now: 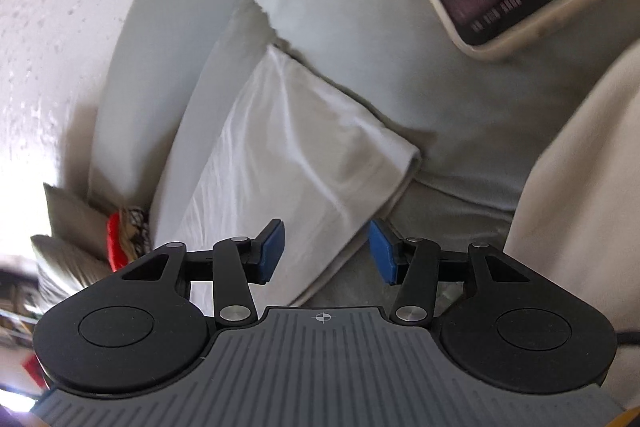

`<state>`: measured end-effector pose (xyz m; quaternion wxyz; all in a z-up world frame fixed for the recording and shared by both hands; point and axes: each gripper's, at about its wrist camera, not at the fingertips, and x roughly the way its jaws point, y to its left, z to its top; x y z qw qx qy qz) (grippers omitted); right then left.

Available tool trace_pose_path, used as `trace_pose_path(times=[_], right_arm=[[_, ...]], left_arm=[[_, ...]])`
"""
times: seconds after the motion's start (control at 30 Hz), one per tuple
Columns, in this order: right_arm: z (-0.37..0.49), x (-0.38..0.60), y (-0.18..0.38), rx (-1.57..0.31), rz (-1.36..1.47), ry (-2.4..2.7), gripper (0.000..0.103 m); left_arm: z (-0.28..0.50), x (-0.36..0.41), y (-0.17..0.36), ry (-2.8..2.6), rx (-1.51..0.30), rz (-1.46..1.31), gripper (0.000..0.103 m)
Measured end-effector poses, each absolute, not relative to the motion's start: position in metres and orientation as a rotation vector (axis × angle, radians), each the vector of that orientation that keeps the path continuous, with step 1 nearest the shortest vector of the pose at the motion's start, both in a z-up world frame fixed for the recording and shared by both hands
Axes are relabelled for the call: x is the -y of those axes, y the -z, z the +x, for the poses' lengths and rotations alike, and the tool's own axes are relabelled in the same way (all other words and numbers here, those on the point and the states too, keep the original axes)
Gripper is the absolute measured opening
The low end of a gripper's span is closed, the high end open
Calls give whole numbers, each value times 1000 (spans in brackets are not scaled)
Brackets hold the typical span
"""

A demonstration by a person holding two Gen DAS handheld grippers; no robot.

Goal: Fold clothes
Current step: 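Pinch the edge of the folded shirt with the right gripper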

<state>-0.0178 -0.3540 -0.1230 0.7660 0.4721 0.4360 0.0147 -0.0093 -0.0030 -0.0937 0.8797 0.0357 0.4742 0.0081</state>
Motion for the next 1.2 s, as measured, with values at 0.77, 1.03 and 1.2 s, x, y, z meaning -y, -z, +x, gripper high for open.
trace_pose_path(times=[0.77, 1.03, 1.2], right_arm=[[4, 314, 140, -795, 997, -99, 34], [5, 329, 151, -857, 1193, -143, 37], [15, 324, 158, -827, 1210, -135, 37]], left_arm=[[-8, 1, 98, 2, -997, 60, 85], [-7, -3, 98, 15, -1008, 52, 85], [-8, -3, 99, 20, -1008, 58, 85]])
